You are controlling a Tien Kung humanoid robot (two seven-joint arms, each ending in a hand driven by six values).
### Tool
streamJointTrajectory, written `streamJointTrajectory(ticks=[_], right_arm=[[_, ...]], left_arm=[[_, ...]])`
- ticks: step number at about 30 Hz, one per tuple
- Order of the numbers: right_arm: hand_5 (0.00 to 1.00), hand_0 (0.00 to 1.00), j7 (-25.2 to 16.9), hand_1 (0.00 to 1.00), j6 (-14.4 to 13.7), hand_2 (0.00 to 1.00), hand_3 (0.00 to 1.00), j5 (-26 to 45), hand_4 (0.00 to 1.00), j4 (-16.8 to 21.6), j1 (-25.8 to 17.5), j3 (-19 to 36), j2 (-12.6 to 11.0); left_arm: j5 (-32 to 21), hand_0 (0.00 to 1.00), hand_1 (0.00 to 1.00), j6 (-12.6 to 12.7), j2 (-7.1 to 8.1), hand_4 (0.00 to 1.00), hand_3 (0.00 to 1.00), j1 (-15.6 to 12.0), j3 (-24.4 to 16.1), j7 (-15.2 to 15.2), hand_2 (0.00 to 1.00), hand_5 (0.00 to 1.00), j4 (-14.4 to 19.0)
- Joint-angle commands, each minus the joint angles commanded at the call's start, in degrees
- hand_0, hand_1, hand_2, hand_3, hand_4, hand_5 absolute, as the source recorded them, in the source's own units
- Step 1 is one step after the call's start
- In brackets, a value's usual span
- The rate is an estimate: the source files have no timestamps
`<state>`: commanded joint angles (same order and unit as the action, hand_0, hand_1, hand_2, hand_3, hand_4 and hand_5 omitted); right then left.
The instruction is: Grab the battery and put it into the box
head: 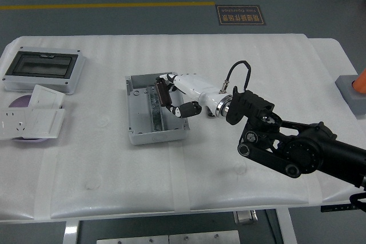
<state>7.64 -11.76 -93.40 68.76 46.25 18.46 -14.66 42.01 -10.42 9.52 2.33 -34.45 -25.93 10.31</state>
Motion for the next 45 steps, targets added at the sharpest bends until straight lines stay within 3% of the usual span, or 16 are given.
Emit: streamJointTrajectory(ticks=[4, 5, 14, 21, 27, 33, 45], right_arm=[[0.236, 0.893, -0.1, 0.835, 0.0, 0.969, 0.998, 0.5, 0.761, -0.2, -0.1, -1.6, 0.0], [0.289, 0.911, -0.1, 0.861, 0.1, 0.992, 0.998, 0.6, 0.821, -0.2, -0.1, -1.9, 0.0], [0.298, 0.911, -0.3, 0.860, 0.5, 0.993, 0.998, 1.1, 0.824, -0.1, -0.1, -1.4, -0.9], [0.312, 0.909, -0.3, 0.856, 1.0, 0.992, 0.998, 2.1, 0.833, -1.9, 2.5, 2.2, -6.5], [0.318, 0.900, -0.8, 0.844, 2.5, 0.985, 0.998, 6.3, 0.837, -8.1, 6.1, -3.6, -10.0], [0.323, 0.895, -0.9, 0.823, 4.3, 0.969, 0.998, 8.5, 0.836, -10.3, 6.9, -10.8, -10.5], [0.337, 0.893, -1.4, 0.819, 4.7, 0.967, 0.998, 10.3, 0.836, -9.3, 7.3, -14.5, -9.0]], left_arm=[[-0.1, 0.672, 0.665, -0.1, 0.00, 0.422, 0.540, 0.0, 0.1, -0.1, 0.499, 0.402, 0.0], [-0.2, 0.672, 0.665, -0.1, 0.00, 0.419, 0.538, 0.0, 0.2, -0.1, 0.496, 0.401, 0.0], [-0.8, 0.672, 0.664, -0.2, 0.07, 0.419, 0.536, 0.1, 0.7, 0.0, 0.496, 0.399, 0.0], [-0.9, 0.672, 0.664, -0.2, 0.12, 0.418, 0.534, 0.2, 0.8, 0.0, 0.492, 0.397, 0.0], [-0.8, 0.672, 0.664, -0.3, 0.27, 0.414, 0.535, 0.4, 0.8, -0.1, 0.494, 0.387, 0.0], [-1.0, 0.672, 0.664, -0.4, 0.27, 0.411, 0.535, 0.5, 1.1, -0.1, 0.492, 0.382, 0.0], [-1.4, 0.672, 0.665, -0.3, 0.28, 0.411, 0.534, 0.6, 1.5, 0.0, 0.489, 0.381, 0.0]])
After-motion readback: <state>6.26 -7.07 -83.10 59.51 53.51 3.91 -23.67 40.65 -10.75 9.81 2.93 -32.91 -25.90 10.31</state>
